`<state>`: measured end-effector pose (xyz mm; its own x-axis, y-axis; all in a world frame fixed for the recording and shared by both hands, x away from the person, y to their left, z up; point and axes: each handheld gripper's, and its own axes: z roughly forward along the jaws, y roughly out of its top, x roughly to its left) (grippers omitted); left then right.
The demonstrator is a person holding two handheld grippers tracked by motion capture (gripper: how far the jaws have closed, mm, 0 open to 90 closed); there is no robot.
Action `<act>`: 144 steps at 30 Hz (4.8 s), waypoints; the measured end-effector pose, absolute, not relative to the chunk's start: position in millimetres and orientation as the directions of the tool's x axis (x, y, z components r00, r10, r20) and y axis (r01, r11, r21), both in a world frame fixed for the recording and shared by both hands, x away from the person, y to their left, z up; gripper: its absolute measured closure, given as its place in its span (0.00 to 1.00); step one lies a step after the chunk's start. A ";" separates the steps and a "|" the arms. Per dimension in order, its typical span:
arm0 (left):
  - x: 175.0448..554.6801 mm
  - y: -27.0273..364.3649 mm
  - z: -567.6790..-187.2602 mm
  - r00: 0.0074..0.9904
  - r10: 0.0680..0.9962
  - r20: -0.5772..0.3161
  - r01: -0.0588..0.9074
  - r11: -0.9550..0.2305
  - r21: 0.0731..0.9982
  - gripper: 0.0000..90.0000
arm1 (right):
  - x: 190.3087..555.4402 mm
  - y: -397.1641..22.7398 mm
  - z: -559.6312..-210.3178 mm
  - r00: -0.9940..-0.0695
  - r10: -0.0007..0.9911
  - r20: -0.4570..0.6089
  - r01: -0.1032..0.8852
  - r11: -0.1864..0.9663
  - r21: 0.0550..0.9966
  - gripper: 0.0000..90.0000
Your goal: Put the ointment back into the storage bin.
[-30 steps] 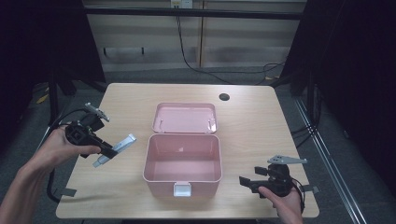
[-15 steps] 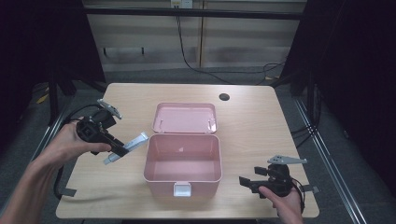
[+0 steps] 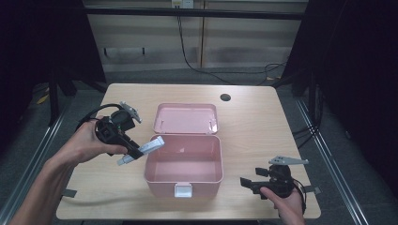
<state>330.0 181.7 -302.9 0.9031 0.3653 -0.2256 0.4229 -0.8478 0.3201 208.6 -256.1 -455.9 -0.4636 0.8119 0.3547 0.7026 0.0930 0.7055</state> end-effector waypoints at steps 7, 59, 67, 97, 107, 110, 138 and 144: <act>329.4 164.7 -303.6 0.907 0.356 -0.227 0.415 -0.852 0.320 0.79 | 208.7 -256.6 -455.9 -0.459 0.814 0.356 0.703 0.088 0.705 0.15; 318.4 58.8 -349.5 0.946 0.195 -0.260 0.253 -0.944 0.212 0.79 | 208.0 -255.8 -456.2 -0.471 0.806 0.358 0.706 0.101 0.701 0.15; 317.2 48.5 -362.9 0.944 0.175 -0.280 0.233 -0.954 0.189 0.79 | 208.0 -256.2 -456.1 -0.468 0.806 0.361 0.707 0.098 0.700 0.15; 319.8 28.6 -405.6 0.931 0.152 -0.331 0.201 -0.972 0.121 0.79 | 208.3 -255.8 -458.0 -0.463 0.811 0.357 0.724 0.114 0.680 0.15; 322.3 25.2 -420.3 0.918 0.153 -0.367 0.205 -0.973 0.109 0.79 | 208.3 -255.1 -458.1 -0.467 0.807 0.362 0.726 0.117 0.677 0.15; 323.4 29.0 -424.2 0.916 0.160 -0.368 0.212 -0.971 0.107 0.79 | 208.4 -255.5 -458.2 -0.464 0.809 0.362 0.727 0.115 0.677 0.15; 321.2 21.8 -441.2 0.906 0.134 -0.401 0.196 -0.974 0.118 0.79 | 208.9 -254.9 -458.8 -0.465 0.809 0.360 0.728 0.118 0.675 0.15; 320.9 21.1 -444.6 0.905 0.132 -0.404 0.193 -0.975 0.114 0.79 | 208.9 -255.0 -458.9 -0.462 0.811 0.360 0.731 0.119 0.672 0.15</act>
